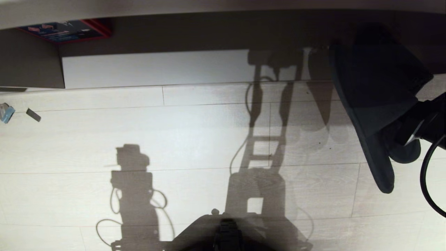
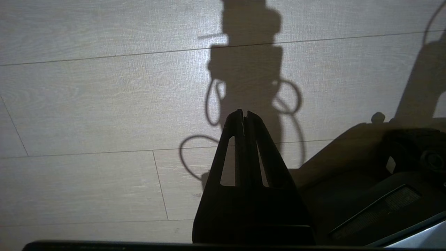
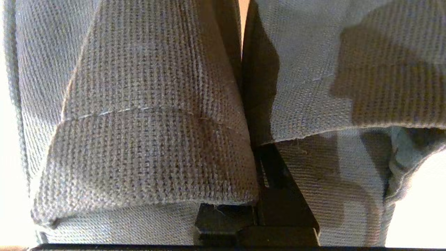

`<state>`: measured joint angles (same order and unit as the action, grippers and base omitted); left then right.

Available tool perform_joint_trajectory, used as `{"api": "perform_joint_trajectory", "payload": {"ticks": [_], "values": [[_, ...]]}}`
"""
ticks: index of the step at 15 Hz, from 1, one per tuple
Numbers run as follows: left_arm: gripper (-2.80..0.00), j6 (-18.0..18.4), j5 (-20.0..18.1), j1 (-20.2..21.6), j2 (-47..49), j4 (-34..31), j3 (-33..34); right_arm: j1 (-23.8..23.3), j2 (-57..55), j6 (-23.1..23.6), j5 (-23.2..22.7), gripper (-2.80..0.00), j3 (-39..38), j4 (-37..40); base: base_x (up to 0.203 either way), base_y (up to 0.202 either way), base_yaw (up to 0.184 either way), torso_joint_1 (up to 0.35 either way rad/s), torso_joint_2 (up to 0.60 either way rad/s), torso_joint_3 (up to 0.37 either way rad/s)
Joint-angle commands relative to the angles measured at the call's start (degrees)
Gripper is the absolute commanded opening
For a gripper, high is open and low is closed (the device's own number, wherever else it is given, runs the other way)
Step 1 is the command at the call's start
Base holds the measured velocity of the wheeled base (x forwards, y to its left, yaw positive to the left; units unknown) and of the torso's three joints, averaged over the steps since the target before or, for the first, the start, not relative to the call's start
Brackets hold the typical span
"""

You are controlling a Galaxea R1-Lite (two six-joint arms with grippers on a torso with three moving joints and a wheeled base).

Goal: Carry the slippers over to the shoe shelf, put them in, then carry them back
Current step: Place the slippers into the shoe cabinet

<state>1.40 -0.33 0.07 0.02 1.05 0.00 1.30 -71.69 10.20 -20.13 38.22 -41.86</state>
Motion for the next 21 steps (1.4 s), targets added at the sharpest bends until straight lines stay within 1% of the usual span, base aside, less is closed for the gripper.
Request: {"api": "perform_joint_trajectory", "payload": {"ticks": [1, 3, 6, 8, 11, 13, 15, 21], "values": [[-2.80, 0.00, -0.02, 0.09, -0.02, 0.05, 0.44, 0.63, -0.73, 0.08, 0.00, -2.80, 0.54, -0.59, 0.000, 0.000, 0.000, 0.000, 0.00, 0.000], [-2.80, 0.00, -0.02, 0.01, -0.02, 0.09, 0.44, 0.88, -0.98, 0.16, 0.00, -2.80, 0.88, -1.37, 0.000, 0.000, 0.000, 0.000, 0.00, 0.000], [-2.80, 0.00, -0.02, 0.01, -0.02, 0.01, 0.44, 1.07, -3.05, 0.24, 0.05, -2.80, 2.78, -5.55, 0.000, 0.000, 0.000, 0.000, 0.00, 0.000], [-2.80, 0.00, -0.02, 0.01, -0.02, 0.01, 0.44, 1.06, -4.37, 0.53, 0.87, -2.80, 3.74, -6.72, 0.000, 0.000, 0.000, 0.000, 0.00, 0.000], [-2.80, 0.00, -0.02, 0.01, -0.02, 0.06, 0.44, 1.03, -7.62, 0.81, 1.28, -2.80, 6.02, -9.87, 0.000, 0.000, 0.000, 0.000, 0.00, 0.000], [-2.80, 0.00, -0.02, 0.01, -0.02, 0.09, 0.44, 1.07, -9.77, 0.87, 1.66, -2.80, 8.02, -10.60, 0.000, 0.000, 0.000, 0.000, 0.00, 0.000], [-2.80, 0.00, -0.02, 0.01, -0.02, 0.08, 0.44, 1.07, -11.55, 1.04, 3.22, -2.80, 10.21, -11.28, 0.000, 0.000, 0.000, 0.000, 0.00, 0.000], [-2.80, 0.00, -0.02, 0.01, -0.02, 0.01, 0.44, 1.22, -15.71, 0.87, 5.44, -2.80, 15.43, -13.92, 0.000, 0.000, 0.000, 0.000, 0.00, 0.000]]}}
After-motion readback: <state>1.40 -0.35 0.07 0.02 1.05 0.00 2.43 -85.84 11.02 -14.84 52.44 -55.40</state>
